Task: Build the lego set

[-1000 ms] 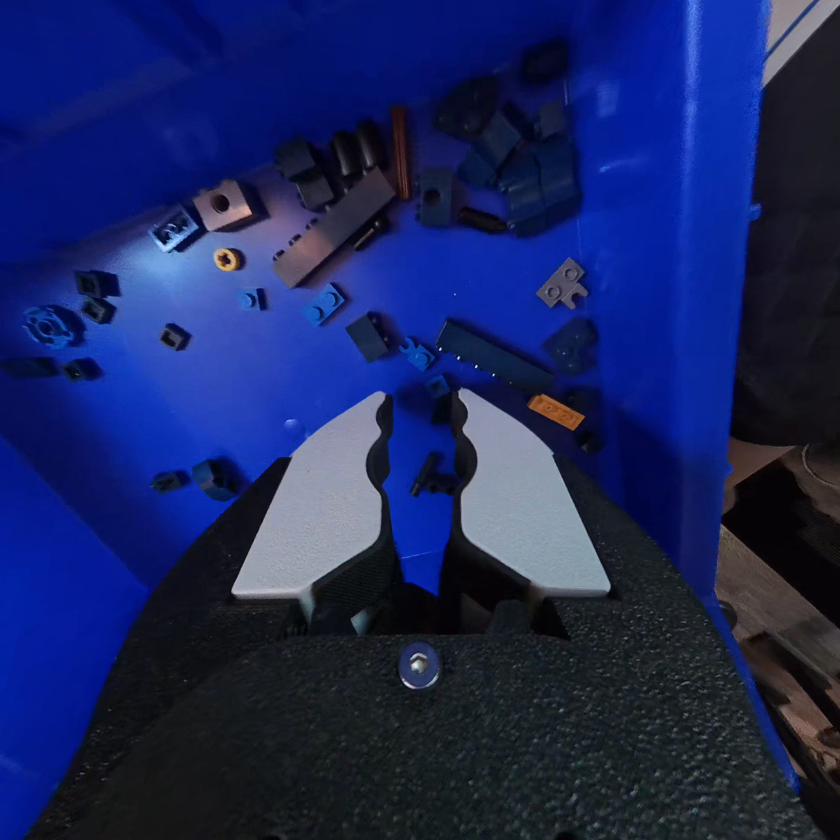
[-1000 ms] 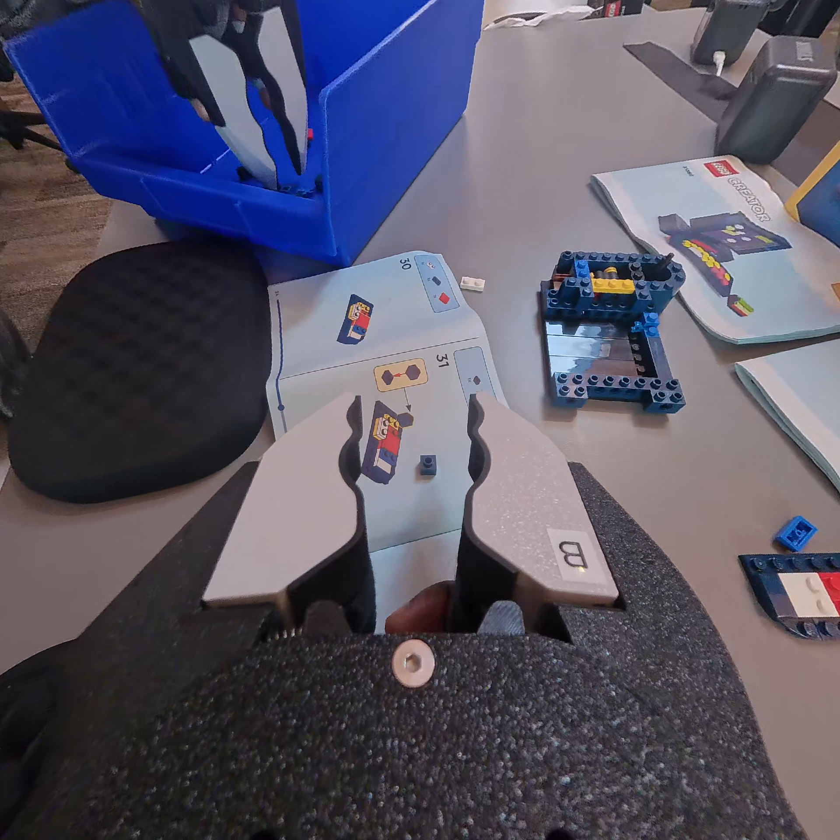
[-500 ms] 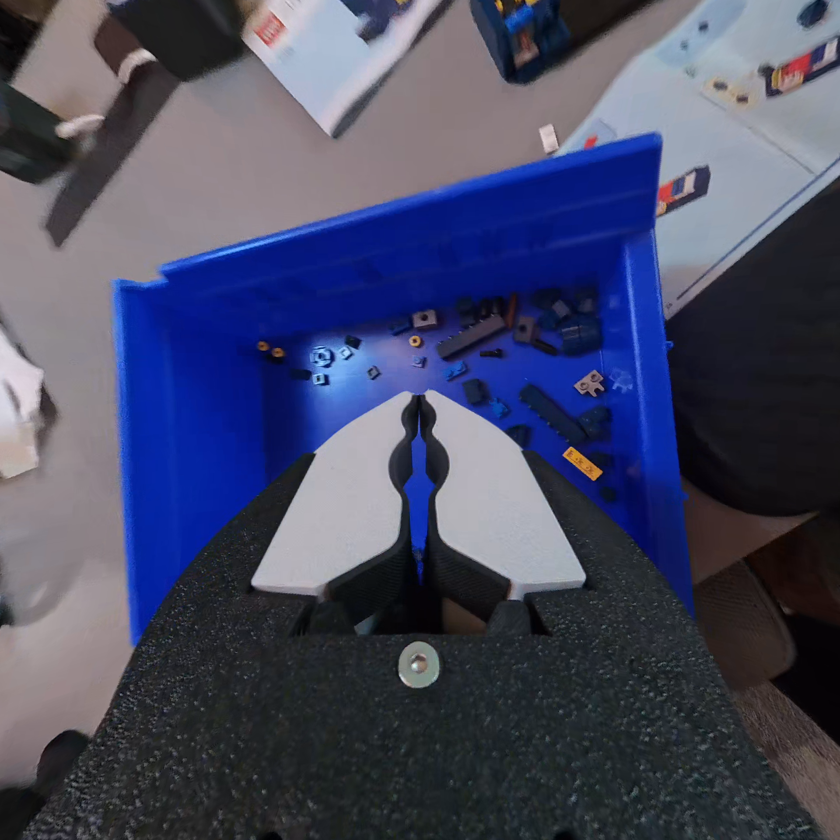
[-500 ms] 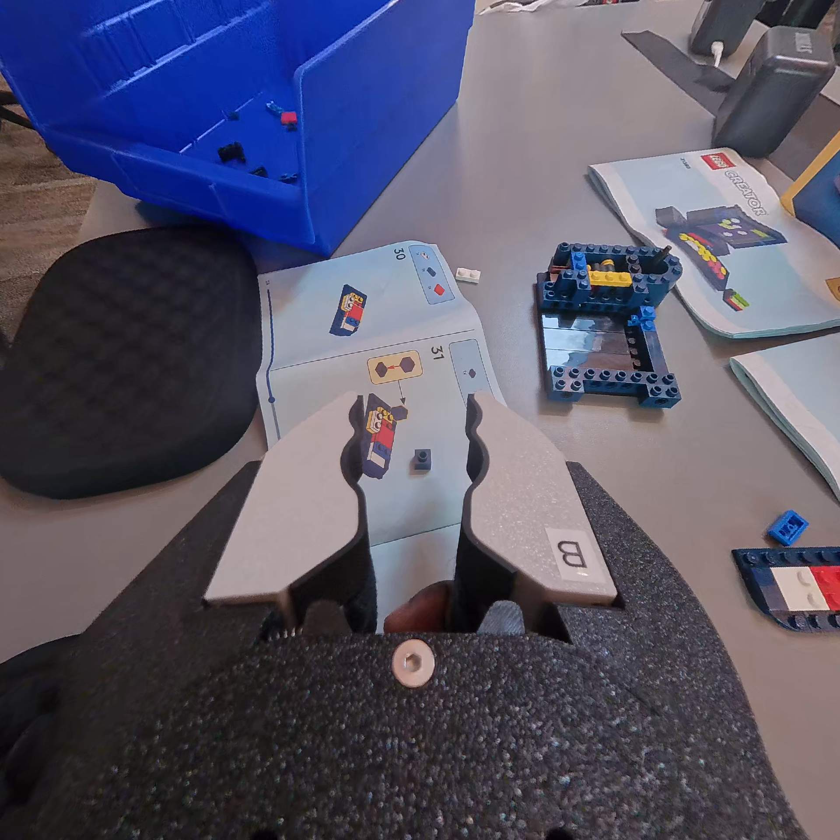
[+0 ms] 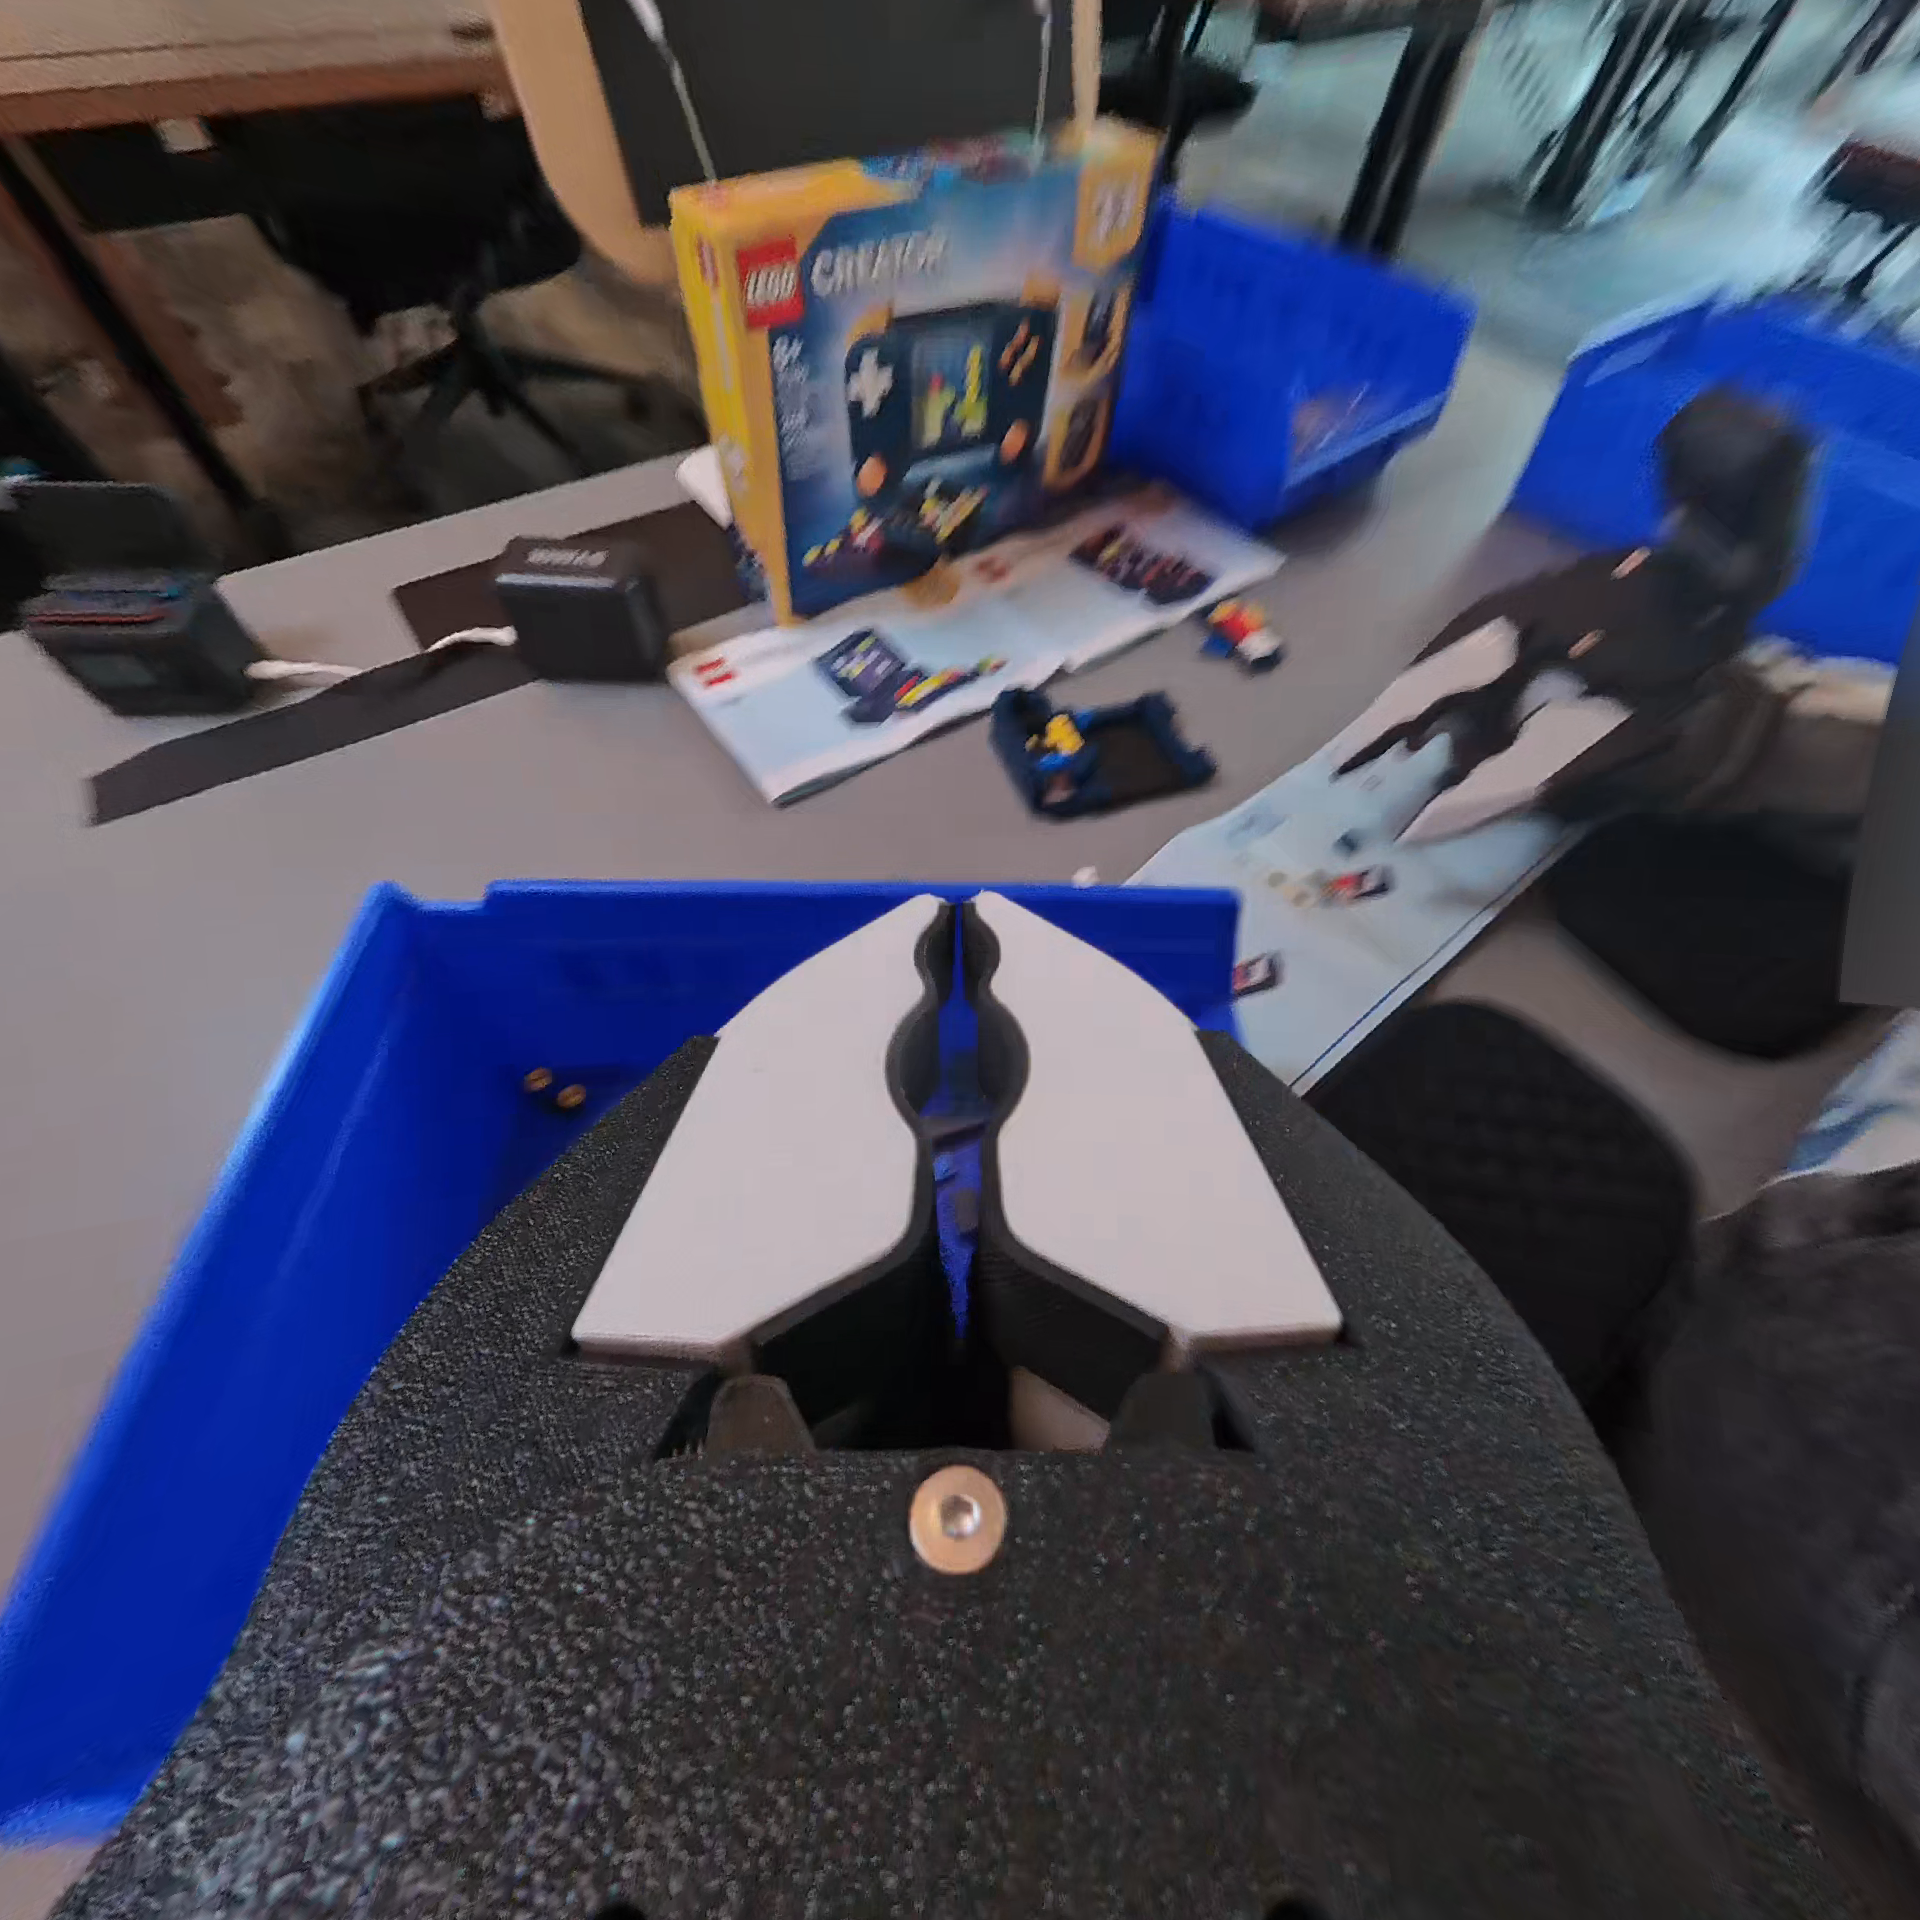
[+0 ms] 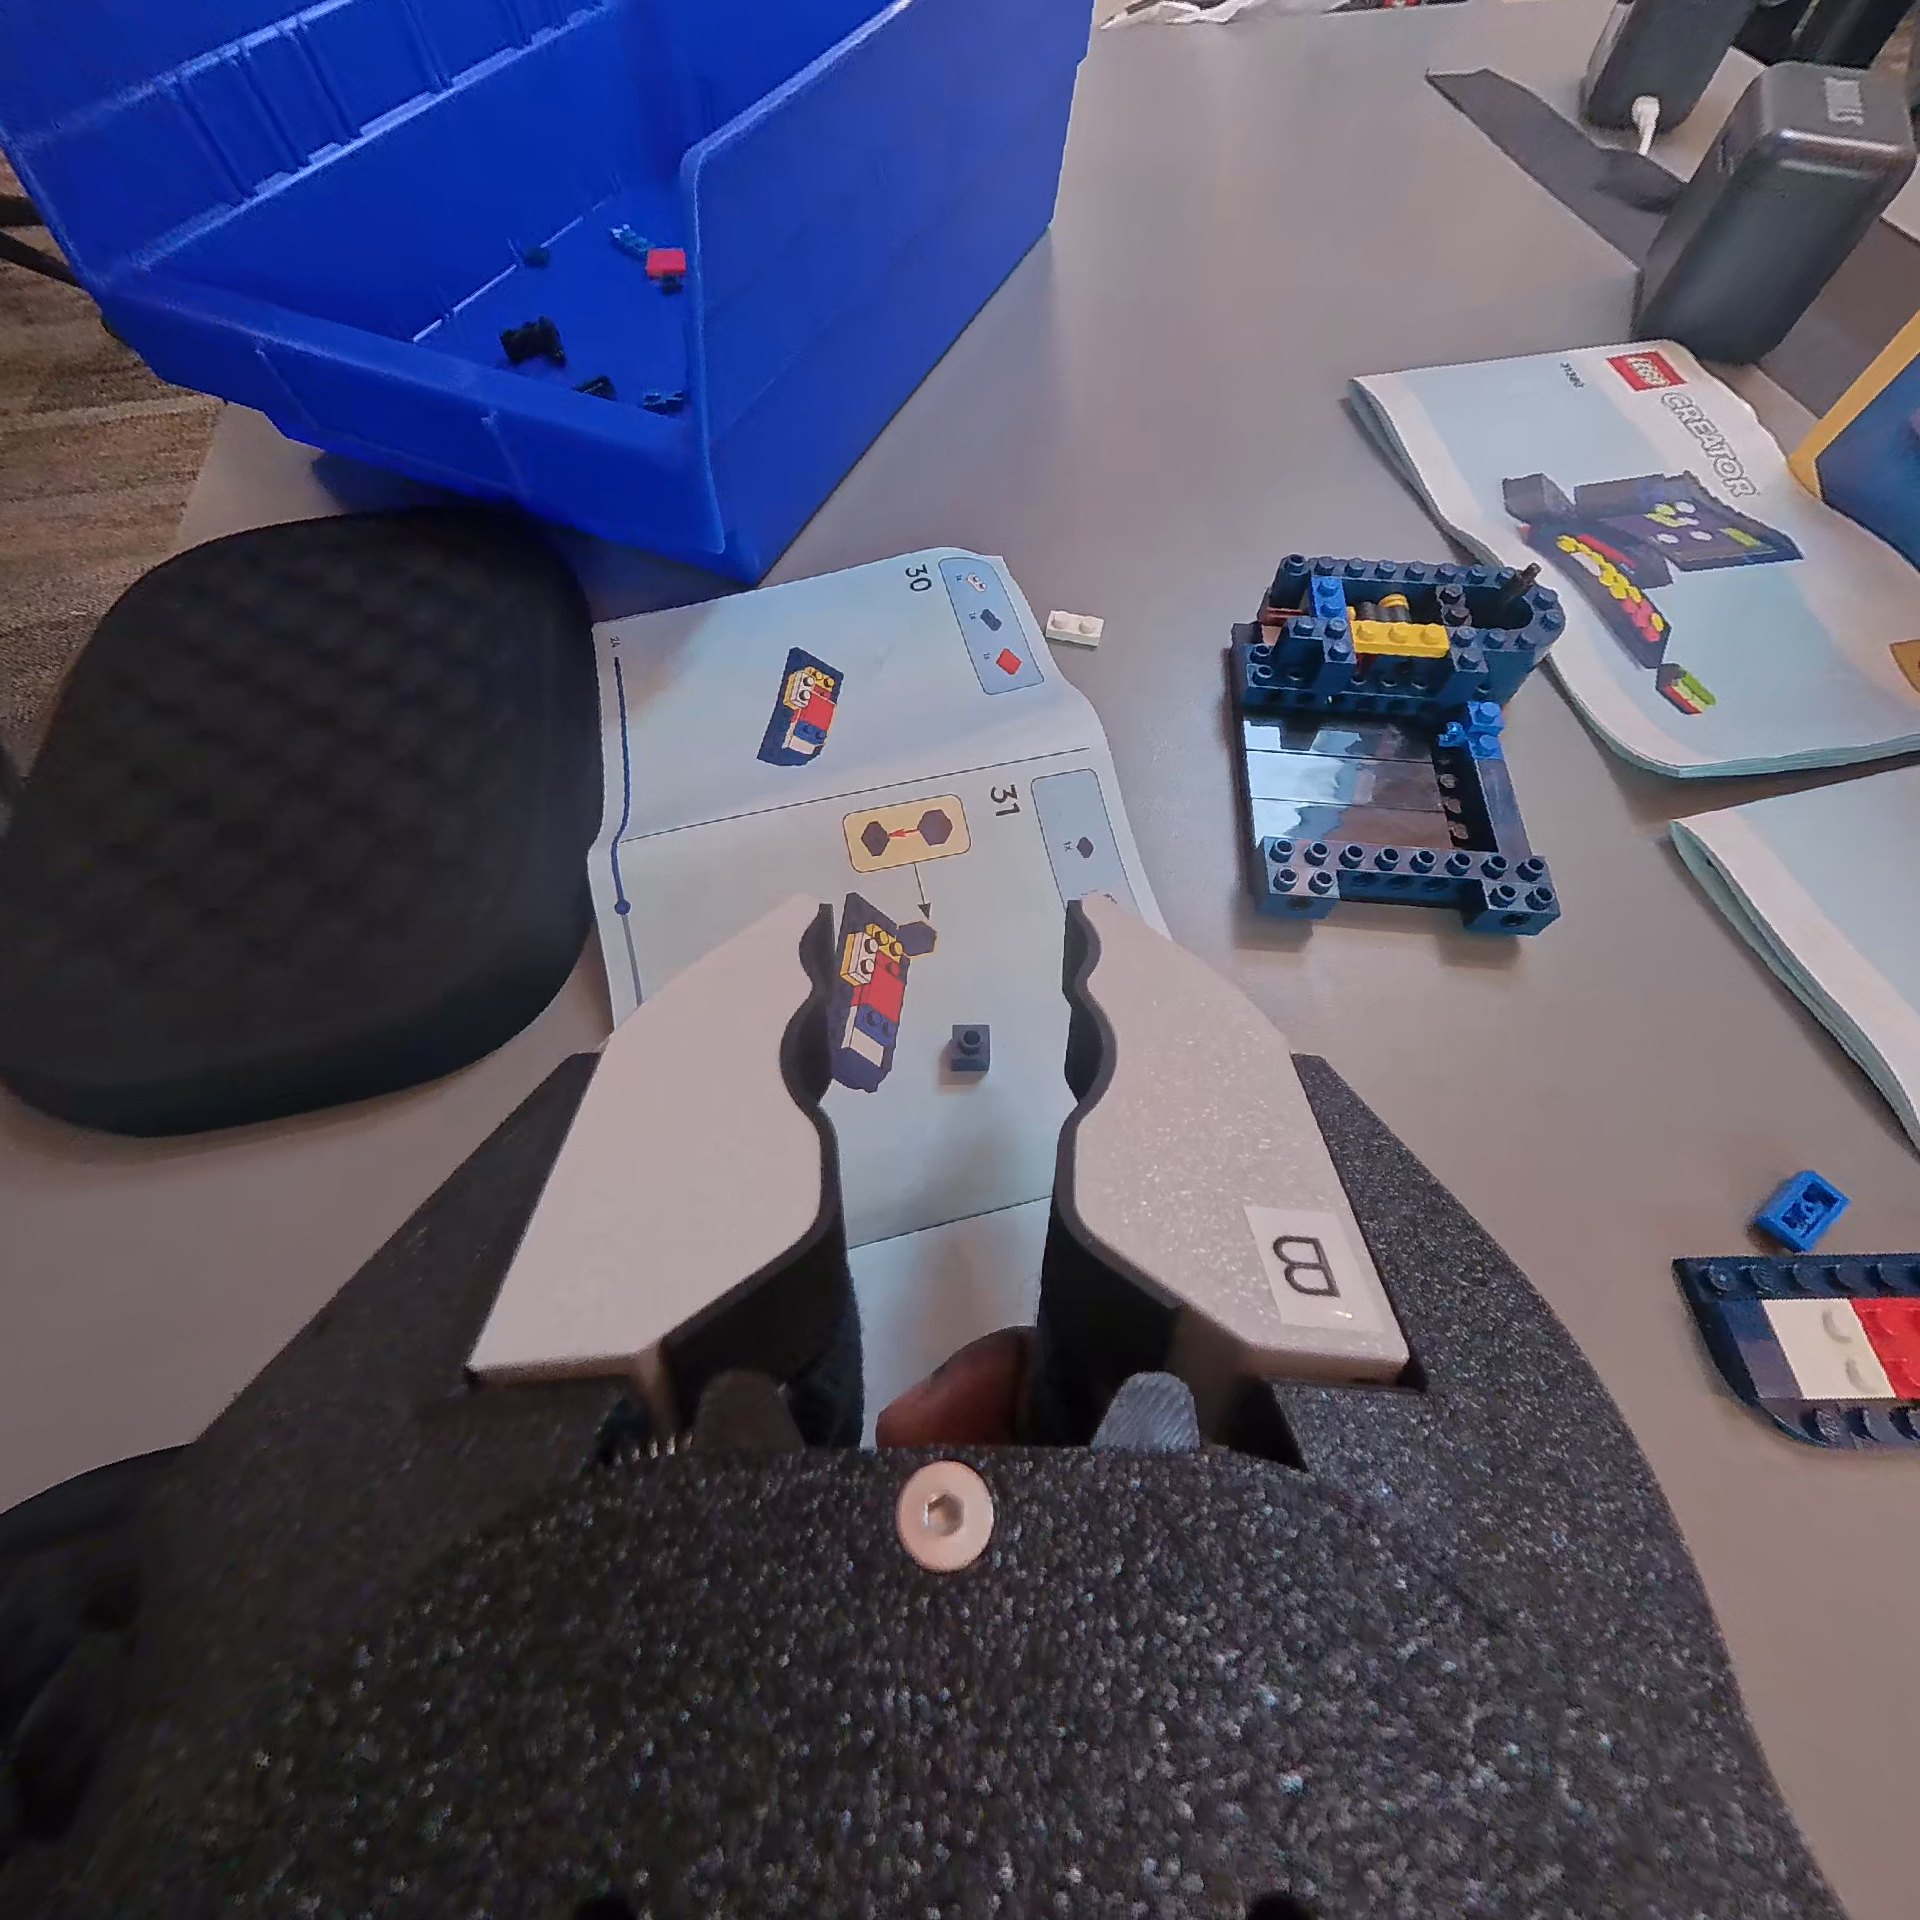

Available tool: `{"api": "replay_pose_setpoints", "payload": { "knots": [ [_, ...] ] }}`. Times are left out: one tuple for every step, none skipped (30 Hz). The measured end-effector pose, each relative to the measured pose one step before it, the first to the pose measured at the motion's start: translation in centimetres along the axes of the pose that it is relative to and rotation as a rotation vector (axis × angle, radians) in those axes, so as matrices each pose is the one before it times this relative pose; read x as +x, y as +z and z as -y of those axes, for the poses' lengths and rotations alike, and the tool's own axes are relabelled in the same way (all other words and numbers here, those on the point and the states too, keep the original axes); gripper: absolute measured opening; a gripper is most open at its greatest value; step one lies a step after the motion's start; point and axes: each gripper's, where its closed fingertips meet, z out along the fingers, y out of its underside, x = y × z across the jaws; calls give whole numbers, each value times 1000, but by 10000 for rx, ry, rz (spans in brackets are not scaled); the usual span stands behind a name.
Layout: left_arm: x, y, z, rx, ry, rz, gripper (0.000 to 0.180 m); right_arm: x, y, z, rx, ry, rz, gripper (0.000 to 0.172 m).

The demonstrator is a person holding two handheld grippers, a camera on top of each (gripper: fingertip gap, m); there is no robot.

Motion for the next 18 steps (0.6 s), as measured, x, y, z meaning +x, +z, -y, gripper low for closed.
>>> {"api": "replay_pose_setpoints", "payload": {
  "knots": [
    [165,-45,287,408,-350,-459,2,-34,13,-11,-8,-4,16,42],
    [160,-47,78,262,-152,-418,3,-23,10,0,-6,-7,10,42],
    [-64,-112,237,339,-110,-239,3,10,6,-11,-3,-10,-10,42],
    [-108,-219,540,517,-145,-174,3,19,1,-16,-5,-1,-14,42],
    [173,-271,692,582,-151,-347,2,31,4,-24,-16,8,-9,42],
    [328,-223,615,499,-114,-422,2,17,14,-28,-14,9,-5,42],
    [141,-106,321,280,-97,-251,2,-1,17,-21,-9,6,10,42],
    [-40,3,16,66,-47,-107,3,-13,24,-23,-15,5,14,42],
    [-74,58,-173,-44,43,-74,3,-5,17,-29,-17,-2,2,42],
    [-10,90,-169,-28,83,-79,3,5,12,-28,-13,-7,-5,42],
    [103,105,-82,35,44,-135,3,0,4,-7,-10,-4,-3,42],
    [202,118,-20,61,-4,-181,2,14,1,-13,-2,-1,-3,42],
    [188,128,-7,47,-31,-150,2,3,1,3,2,3,-4,42],
    [88,123,-33,27,-25,-81,2,21,5,-12,-3,8,-4,42],
    [100,99,-58,15,26,-89,2,7,0,-6,-7,4,2,42],
    [176,94,-61,19,58,-139,2,-6,-2,10,0,-5,0,42],
    [132,81,-72,-1,22,-101,2,4,5,-8,0,-4,-1,42],
    [73,77,-96,-39,0,-58,2,0,-5,-10,-8,-2,1,42]
  ]
}}
